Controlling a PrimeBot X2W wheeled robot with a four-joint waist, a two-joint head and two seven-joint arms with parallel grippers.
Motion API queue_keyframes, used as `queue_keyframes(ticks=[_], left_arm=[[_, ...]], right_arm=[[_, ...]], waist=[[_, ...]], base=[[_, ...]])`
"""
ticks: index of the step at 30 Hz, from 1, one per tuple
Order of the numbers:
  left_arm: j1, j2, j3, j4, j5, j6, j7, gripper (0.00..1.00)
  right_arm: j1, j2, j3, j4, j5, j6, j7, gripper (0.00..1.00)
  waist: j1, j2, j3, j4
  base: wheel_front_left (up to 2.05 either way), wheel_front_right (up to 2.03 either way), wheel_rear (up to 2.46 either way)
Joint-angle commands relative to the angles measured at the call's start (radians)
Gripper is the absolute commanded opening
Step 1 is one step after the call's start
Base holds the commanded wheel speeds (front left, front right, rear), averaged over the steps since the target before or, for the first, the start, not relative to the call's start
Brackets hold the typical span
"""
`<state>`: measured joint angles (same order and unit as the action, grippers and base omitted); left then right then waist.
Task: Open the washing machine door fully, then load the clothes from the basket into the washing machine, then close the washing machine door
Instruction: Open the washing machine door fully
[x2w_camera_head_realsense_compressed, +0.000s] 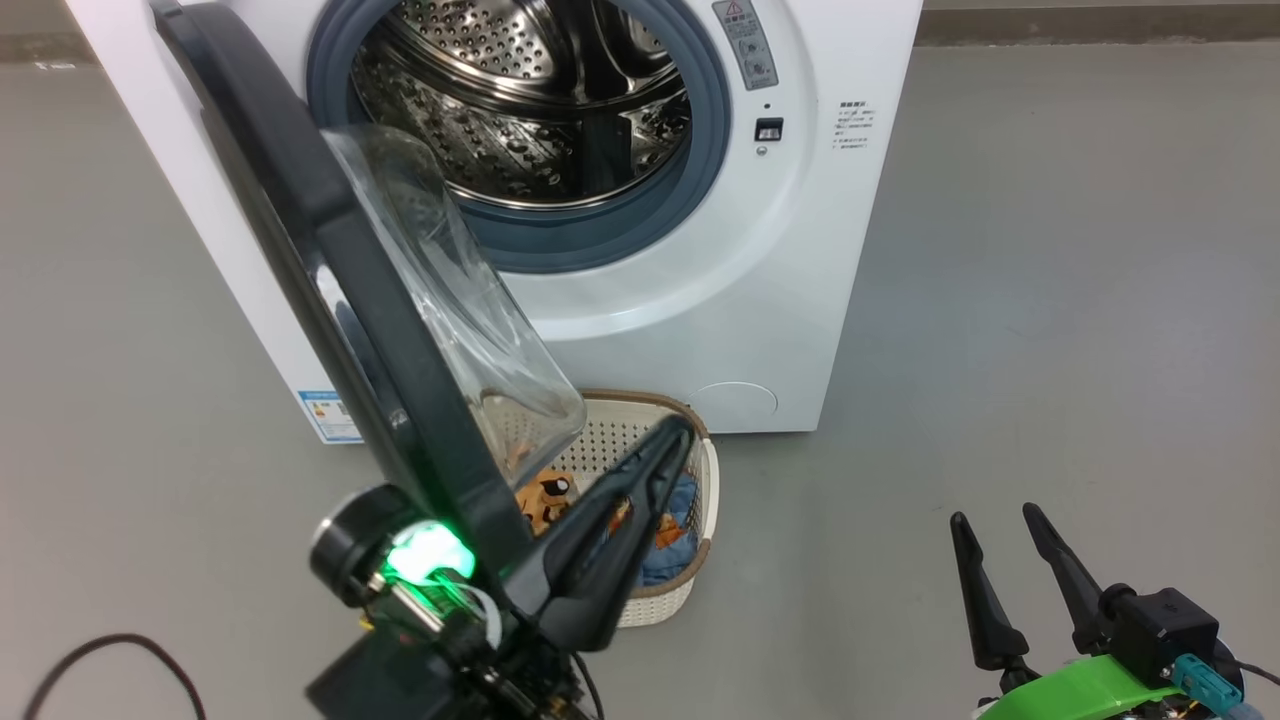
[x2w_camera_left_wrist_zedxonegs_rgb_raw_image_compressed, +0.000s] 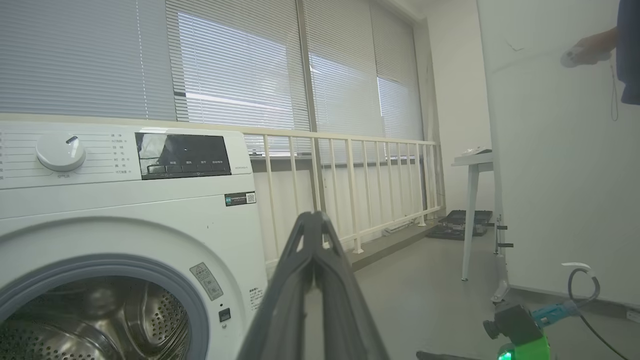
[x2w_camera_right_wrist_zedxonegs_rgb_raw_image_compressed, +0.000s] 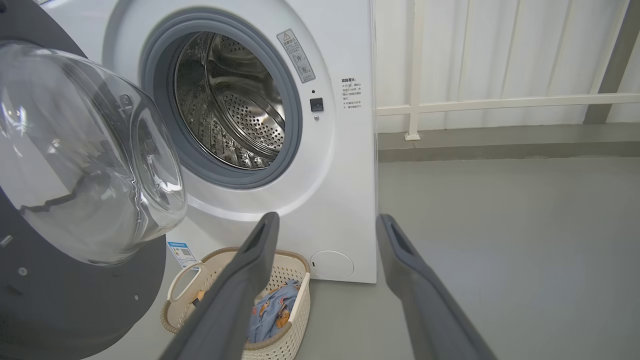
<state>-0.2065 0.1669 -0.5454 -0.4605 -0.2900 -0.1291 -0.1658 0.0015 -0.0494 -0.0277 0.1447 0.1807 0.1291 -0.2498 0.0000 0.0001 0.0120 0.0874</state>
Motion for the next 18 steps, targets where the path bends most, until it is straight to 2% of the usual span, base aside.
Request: queue_keyframes(ticks=[1,18], left_arm=[[-0.012,0.005,0.017,-0.005,-0.015,-0.002,0.004,0.0],[0.075,0.002,-0.095,0.147,-0.046,0.001,-0.015,0.0]], right_arm=[[-0.023,-0.001,0.021,-0.026,0.0,0.002,-0.012,1.0],[-0.029,-0.001,0.016,-0.028,0.01,0.002,-0.012,1.0]], waist=[[0.0,-0.0001,0.002,0.002],[0.0,-0.0001,0.026,0.009]], base=[[0.0,0.0,0.0],[0.0,0.0,0.0]])
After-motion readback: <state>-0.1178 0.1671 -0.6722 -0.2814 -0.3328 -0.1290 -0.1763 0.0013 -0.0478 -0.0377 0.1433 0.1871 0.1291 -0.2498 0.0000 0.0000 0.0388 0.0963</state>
